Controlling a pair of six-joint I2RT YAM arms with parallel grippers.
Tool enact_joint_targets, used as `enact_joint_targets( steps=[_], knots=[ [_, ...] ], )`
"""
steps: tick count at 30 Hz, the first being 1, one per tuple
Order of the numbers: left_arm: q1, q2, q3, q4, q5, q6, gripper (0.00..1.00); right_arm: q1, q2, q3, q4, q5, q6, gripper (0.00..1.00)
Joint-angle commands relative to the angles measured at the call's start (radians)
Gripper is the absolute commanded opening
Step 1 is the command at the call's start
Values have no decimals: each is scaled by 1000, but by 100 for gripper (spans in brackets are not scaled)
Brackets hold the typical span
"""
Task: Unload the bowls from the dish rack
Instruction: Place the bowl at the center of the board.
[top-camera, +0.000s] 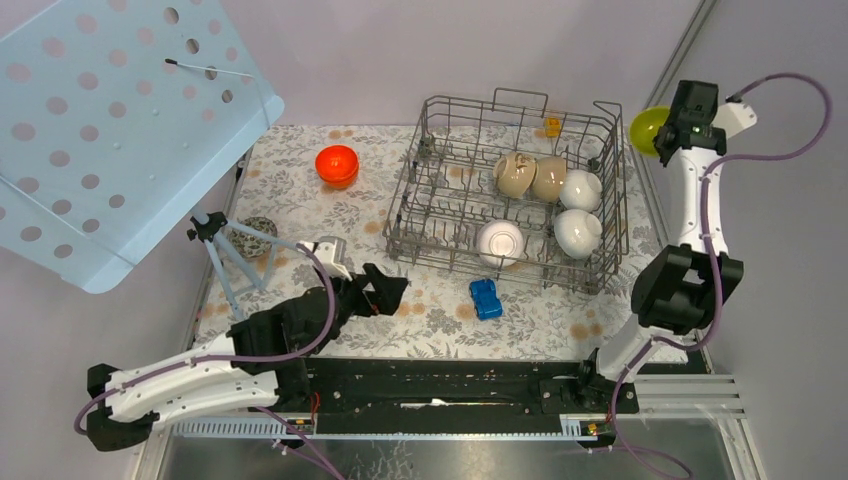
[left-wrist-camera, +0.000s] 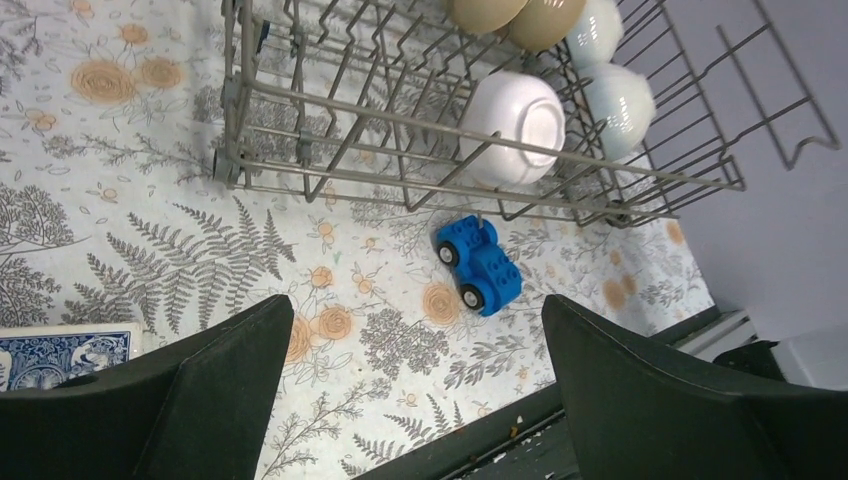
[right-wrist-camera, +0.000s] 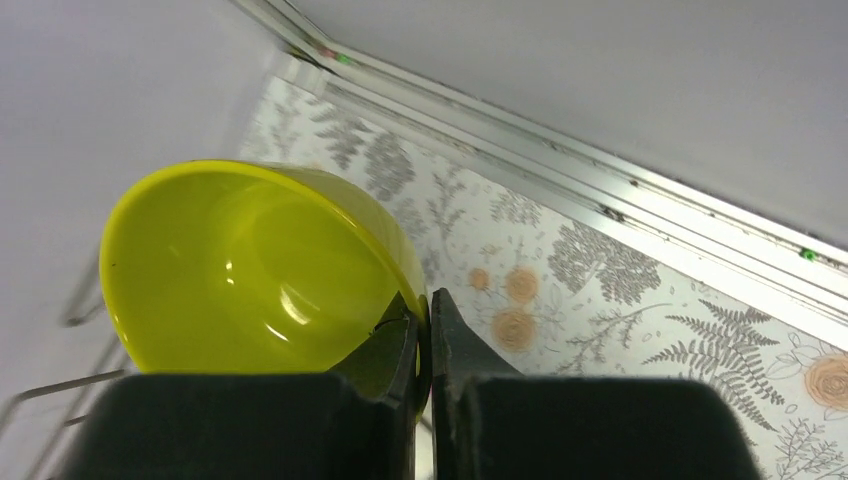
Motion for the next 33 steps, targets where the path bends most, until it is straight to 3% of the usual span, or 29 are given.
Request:
enact_joint_targets(
  steps=[1, 10, 21, 33],
  knots=[
    [-2, 52, -19, 58, -12, -48, 99, -17, 17, -99, 138, -9, 11, 0],
    [-2, 116, -42, 62, -31, -99, 99, -97, 138, -146, 192, -84, 27, 0],
    [-3, 128, -88, 38, -64, -165, 99, -134, 351, 34, 79, -234, 33, 0],
    [-2, 187, -108, 55, -19, -200, 99, -135, 402, -13, 102, -273, 73, 0]
  ],
)
